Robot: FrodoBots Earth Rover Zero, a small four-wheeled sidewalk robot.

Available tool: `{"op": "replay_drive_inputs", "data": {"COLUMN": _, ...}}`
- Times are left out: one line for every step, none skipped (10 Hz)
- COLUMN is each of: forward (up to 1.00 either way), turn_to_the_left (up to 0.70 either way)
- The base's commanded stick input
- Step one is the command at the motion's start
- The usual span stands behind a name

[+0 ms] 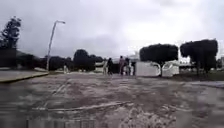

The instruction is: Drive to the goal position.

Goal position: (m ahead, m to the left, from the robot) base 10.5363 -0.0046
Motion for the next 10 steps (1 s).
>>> {"op": "replay_drive_inputs", "data": {"forward": 0.5, "turn_to_the_left": 0.5}}
{"op": "replay_drive_inputs", "data": {"forward": 0.5, "turn_to_the_left": 0.5}}
{"op": "replay_drive_inputs", "data": {"forward": 0.5, "turn_to_the_left": 0.5}}
{"op": "replay_drive_inputs", "data": {"forward": 0.5, "turn_to_the_left": 0.5}}
{"op": "replay_drive_inputs", "data": {"forward": 0.5, "turn_to_the_left": 0.5}}
{"op": "replay_drive_inputs", "data": {"forward": 0.5, "turn_to_the_left": 0.5}}
{"op": "replay_drive_inputs", "data": {"forward": 0.5, "turn_to_the_left": 0.48}}
{"op": "replay_drive_inputs", "data": {"forward": 0.5, "turn_to_the_left": 0.0}}
{"op": "replay_drive_inputs", "data": {"forward": 0.5, "turn_to_the_left": 0.0}}
{"op": "replay_drive_inputs", "data": {"forward": 0.5, "turn_to_the_left": 0.0}}
